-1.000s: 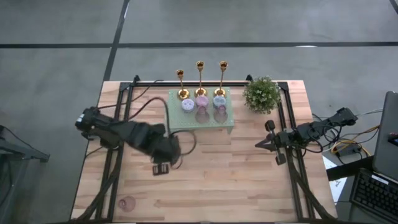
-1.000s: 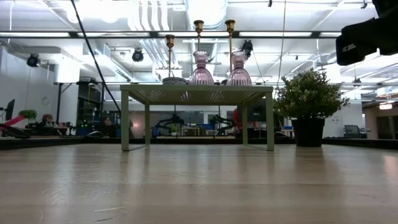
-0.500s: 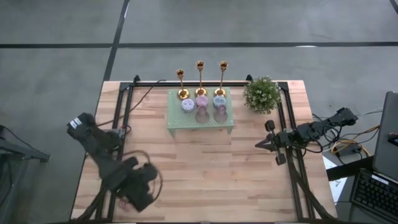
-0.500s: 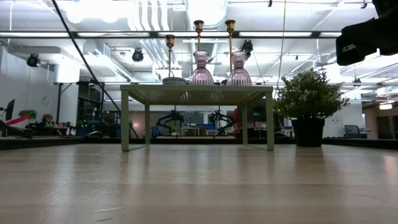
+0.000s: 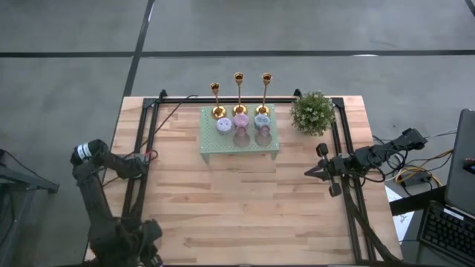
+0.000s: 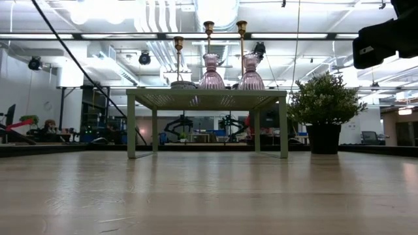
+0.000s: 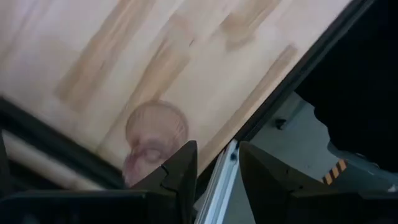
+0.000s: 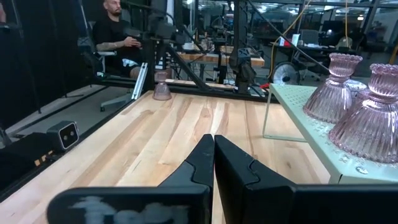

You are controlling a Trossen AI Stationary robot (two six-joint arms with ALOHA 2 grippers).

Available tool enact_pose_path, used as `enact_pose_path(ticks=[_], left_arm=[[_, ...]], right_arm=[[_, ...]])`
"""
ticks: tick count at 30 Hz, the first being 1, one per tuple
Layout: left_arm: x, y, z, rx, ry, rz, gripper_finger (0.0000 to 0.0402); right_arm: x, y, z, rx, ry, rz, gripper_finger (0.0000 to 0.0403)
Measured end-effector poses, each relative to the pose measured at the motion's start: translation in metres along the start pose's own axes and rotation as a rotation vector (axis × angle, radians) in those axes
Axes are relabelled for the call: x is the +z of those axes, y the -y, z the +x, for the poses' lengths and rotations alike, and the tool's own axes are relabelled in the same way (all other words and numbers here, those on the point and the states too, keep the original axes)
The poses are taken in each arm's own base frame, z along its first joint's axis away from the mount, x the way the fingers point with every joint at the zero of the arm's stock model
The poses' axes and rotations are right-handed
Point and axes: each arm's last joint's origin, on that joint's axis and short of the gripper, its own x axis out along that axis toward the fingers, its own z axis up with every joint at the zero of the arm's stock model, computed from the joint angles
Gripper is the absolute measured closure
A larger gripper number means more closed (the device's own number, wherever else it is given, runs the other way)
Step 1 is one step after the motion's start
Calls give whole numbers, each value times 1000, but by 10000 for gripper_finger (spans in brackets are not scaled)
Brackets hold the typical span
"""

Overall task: Pick & Place candle stick holders
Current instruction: Put the pink glass candle holder on the shelf

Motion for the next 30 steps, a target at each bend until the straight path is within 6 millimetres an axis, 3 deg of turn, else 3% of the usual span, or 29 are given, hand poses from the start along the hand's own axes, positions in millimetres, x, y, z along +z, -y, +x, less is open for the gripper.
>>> enact_pose_path(ticks=[9,18,30], left_arm=[[-28,-13,12,-18,15,-129,280],[-29,-19,28,-21,20,-146,280],[-32,-20,28,37,-93,-160,280]], right_arm=[[0,0,0,0,1,0,394],[0,0,0,0,1,0,394],[0,0,0,0,1,1,394]])
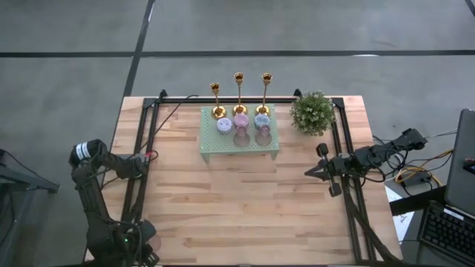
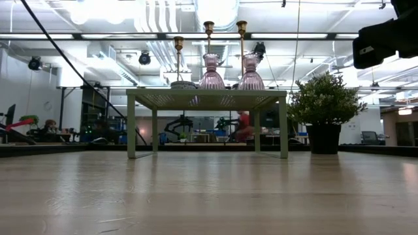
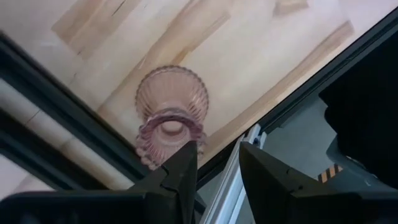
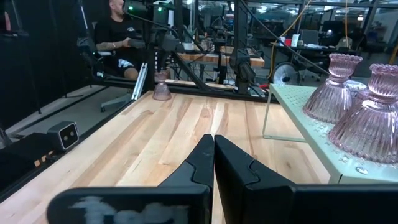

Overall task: Pick & Place candle stick holders
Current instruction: Put the pink glass candle holder on the shelf

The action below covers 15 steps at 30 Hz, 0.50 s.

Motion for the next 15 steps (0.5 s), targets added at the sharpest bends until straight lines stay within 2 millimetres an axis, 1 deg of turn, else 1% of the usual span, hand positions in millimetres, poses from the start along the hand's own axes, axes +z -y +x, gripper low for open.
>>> enact_pose_path(ticks=[6,15], left_arm=[[1,-2,1,27,-3,-25,280],[4,-5,14,34,-2,-37,280]], right_arm=[[0,0,0,0,0,0,394],[0,0,0,0,0,0,394]])
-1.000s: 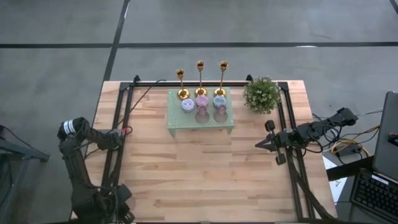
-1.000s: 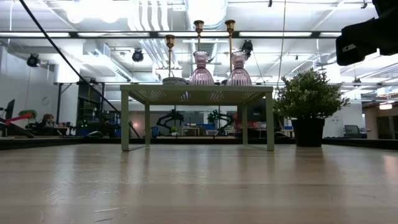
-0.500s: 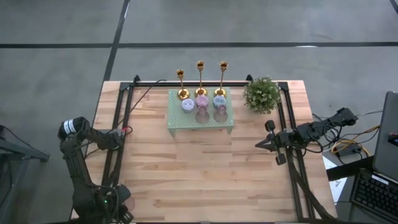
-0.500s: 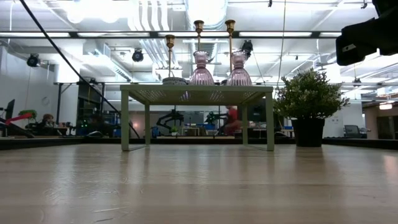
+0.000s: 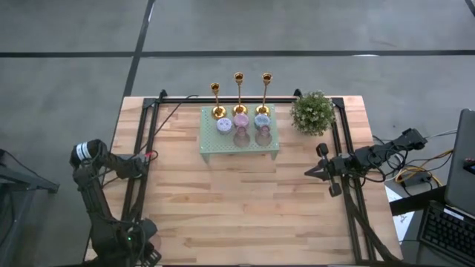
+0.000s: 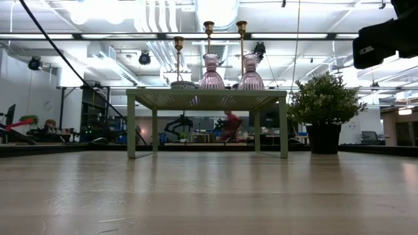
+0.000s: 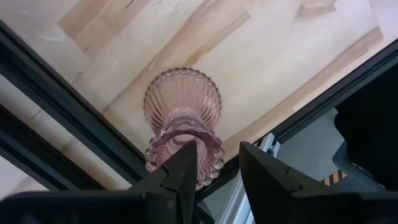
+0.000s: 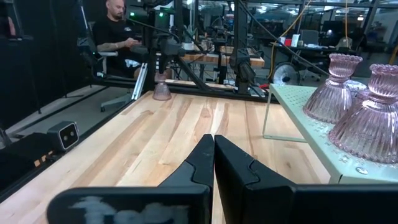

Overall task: Pick & Place candle stick holders
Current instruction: Put the pink glass candle holder on the shelf

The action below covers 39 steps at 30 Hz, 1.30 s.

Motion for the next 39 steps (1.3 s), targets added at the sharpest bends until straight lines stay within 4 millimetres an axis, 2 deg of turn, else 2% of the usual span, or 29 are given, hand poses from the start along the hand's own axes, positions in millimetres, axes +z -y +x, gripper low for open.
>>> enact_pose_path(ticks=[6,13,20,28,39], left_arm=[[5,2,1,13,4,3,290],[13,0,5,43,26,24,364],[28,0,4,79,34,48,366],[59,7,-2,98,56,137,363],[117,15,-18,86,71,302,370]], right_arm=[[0,0,0,0,0,0,394],[0,0,0,0,0,-1,394],[0,0,0,0,0,-1,394],[0,0,0,0,0,0,394],[0,0,0,0,0,0,394]])
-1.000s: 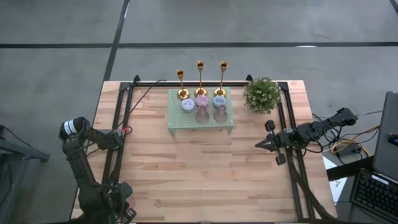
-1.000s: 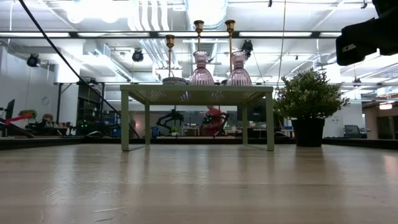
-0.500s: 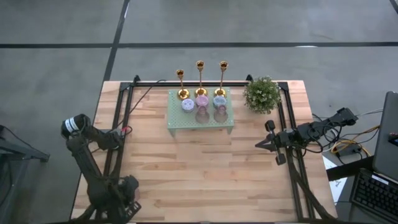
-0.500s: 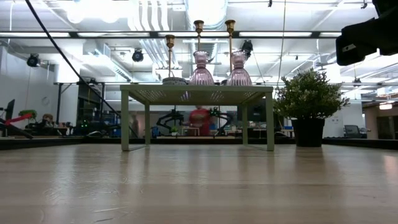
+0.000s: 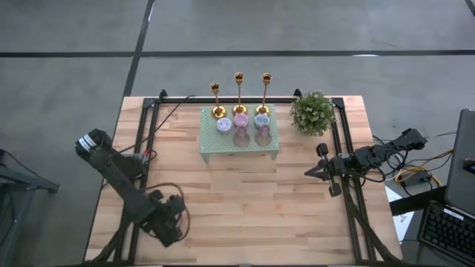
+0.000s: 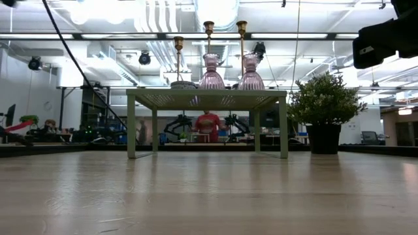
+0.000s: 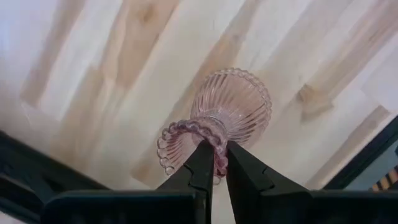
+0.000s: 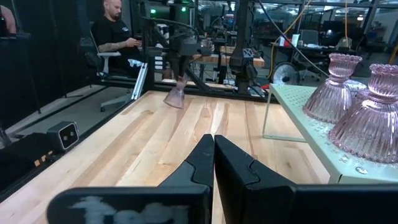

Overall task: Pick & Place candle stick holders
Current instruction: Put the pink glass candle holder on the shelf

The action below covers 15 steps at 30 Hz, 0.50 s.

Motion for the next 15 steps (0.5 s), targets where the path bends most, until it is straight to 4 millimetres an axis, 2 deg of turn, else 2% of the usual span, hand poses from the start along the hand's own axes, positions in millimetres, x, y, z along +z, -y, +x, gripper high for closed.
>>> enact_pose_path(ticks=[8,15], left_arm=[[40,-6,-3,-9,10,111,370],[67,-9,-16,-46,41,209,370]], right_arm=[[0,0,0,0,0,0,394],[0,0,0,0,0,0,394]])
